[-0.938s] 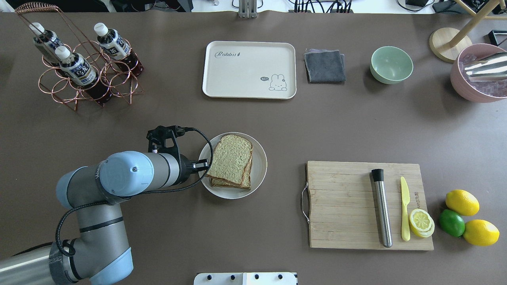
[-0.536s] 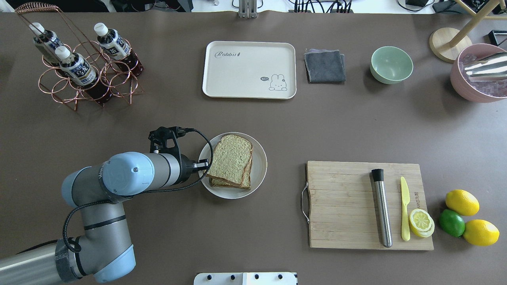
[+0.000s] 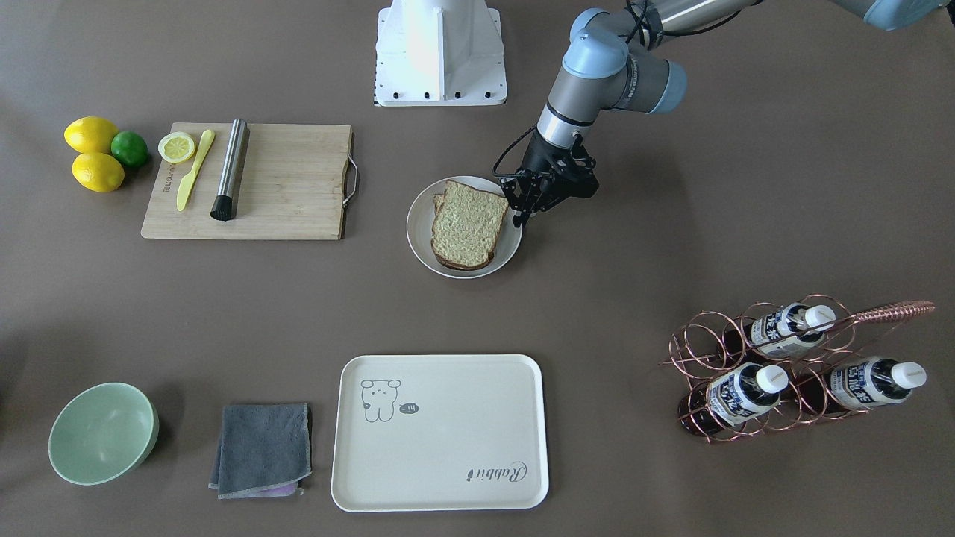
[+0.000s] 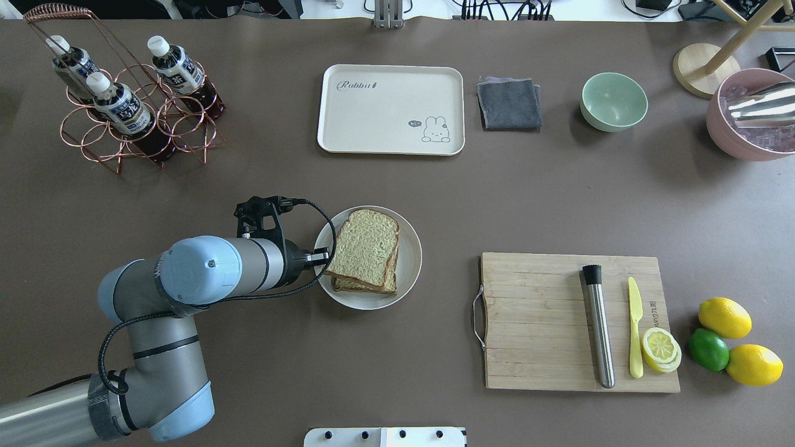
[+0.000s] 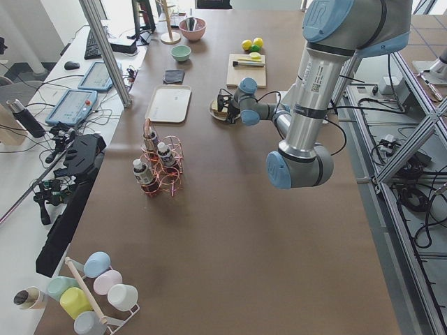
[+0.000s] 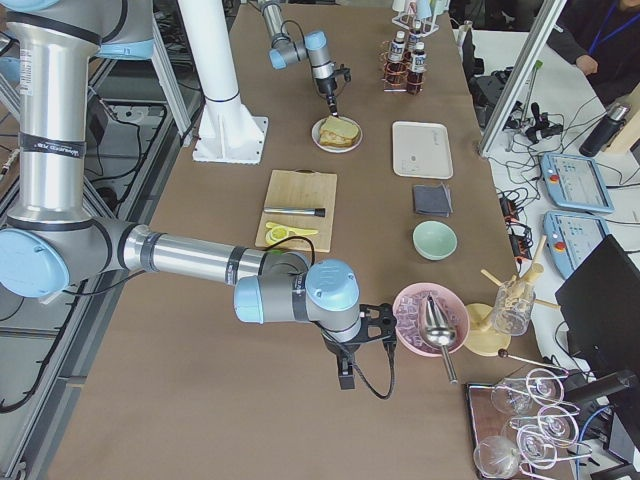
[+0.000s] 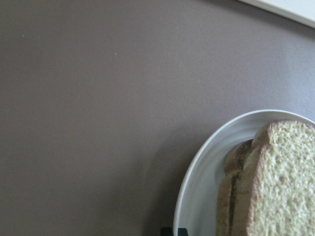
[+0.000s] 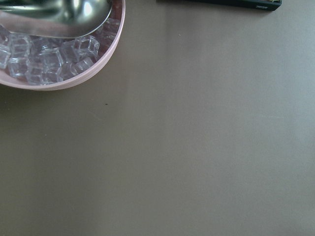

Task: Make sandwich and place on tray
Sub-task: 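Grasp the white plate rim with the left gripper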

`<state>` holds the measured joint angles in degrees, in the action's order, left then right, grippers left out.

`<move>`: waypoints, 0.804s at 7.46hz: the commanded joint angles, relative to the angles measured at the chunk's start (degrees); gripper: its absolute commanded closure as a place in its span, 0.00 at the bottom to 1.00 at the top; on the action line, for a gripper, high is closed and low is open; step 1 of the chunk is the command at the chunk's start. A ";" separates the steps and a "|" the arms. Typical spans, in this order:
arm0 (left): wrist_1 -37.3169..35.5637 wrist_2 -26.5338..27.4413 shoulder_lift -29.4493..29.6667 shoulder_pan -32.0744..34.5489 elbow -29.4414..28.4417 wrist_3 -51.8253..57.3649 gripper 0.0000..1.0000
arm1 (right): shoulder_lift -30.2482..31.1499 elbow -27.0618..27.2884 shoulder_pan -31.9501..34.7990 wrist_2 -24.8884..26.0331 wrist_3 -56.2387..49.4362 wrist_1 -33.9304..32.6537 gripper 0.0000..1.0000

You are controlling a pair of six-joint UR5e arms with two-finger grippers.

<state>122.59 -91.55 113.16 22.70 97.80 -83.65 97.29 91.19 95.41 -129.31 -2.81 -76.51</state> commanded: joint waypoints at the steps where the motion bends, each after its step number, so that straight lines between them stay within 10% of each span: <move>1: -0.16 -1.86 0.75 1.72 0.81 -0.03 1.00 | 0.00 -0.04 -0.05 -0.07 0.00 0.05 0.01; 6: -0.78 -7.93 5.30 11.29 -1.98 -0.29 1.00 | 0.52 -0.48 -0.05 -0.86 -2.71 0.05 0.00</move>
<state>122.04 -98.17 116.27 30.42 97.87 -83.79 97.44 90.84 95.36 -129.90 -3.64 -76.46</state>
